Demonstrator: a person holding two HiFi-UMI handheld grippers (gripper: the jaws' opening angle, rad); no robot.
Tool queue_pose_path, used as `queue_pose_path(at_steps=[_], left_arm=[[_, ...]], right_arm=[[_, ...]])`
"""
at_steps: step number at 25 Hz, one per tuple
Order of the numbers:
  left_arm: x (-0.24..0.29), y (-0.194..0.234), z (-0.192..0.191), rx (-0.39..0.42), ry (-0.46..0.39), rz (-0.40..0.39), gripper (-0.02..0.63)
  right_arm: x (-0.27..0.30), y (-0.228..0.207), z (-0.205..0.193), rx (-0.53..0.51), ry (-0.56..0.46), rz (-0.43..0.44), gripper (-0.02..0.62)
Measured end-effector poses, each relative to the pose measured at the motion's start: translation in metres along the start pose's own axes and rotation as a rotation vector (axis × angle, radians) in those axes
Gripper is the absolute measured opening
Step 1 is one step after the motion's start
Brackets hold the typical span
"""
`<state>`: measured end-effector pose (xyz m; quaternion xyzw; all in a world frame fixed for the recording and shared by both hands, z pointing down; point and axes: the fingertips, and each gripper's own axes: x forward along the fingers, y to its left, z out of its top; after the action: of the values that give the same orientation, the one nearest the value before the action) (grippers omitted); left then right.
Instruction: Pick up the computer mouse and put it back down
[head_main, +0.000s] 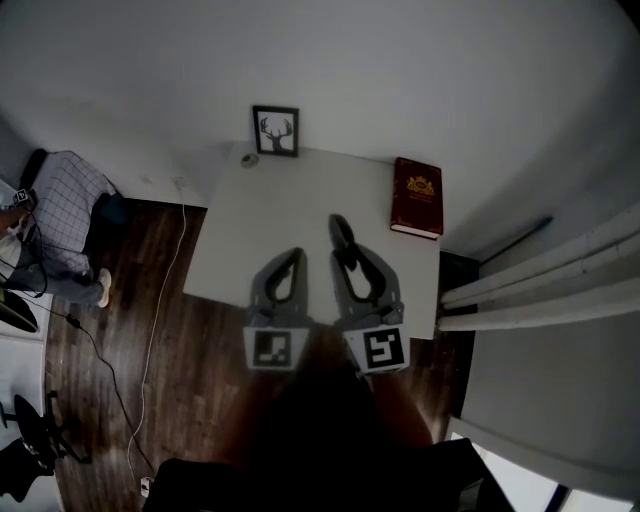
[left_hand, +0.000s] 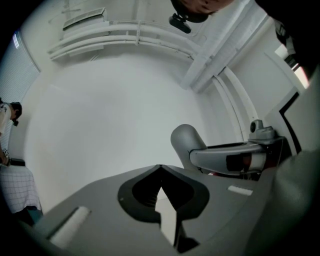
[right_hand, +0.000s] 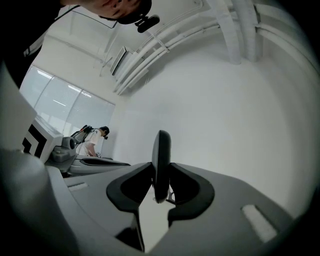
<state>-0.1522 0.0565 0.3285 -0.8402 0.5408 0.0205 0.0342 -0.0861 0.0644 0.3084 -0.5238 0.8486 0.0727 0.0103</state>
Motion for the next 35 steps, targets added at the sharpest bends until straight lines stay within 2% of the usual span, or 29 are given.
queue_pose_path(at_steps=[4,9,16,20,23,28,35], left_arm=[[0.012,0.011,-0.007,-0.002,0.011,0.004,0.000],[0.037,0.017,-0.023,0.037,0.031,-0.004,0.000],[0.090,0.035,-0.036,-0.003,0.059,0.036,0.000],[0.125,0.043,-0.054,0.021,0.097,0.047,0.000],[0.149,0.049,-0.070,-0.008,0.119,0.073,0.000],[0.177,0.057,-0.106,-0.031,0.189,0.113,0.000],[0.188,0.076,-0.168,-0.052,0.340,0.191,0.000]], right_arm=[[0.016,-0.001,-0.006,0.007,0.011,0.003,0.127],[0.041,-0.009,-0.021,0.008,0.028,0.032,0.127],[0.093,-0.036,-0.044,0.031,0.059,0.076,0.127],[0.125,-0.050,-0.066,0.049,0.095,0.120,0.127],[0.146,-0.063,-0.084,0.070,0.127,0.149,0.127],[0.175,-0.079,-0.119,0.130,0.196,0.192,0.127],[0.203,-0.077,-0.193,0.240,0.361,0.280,0.127]])
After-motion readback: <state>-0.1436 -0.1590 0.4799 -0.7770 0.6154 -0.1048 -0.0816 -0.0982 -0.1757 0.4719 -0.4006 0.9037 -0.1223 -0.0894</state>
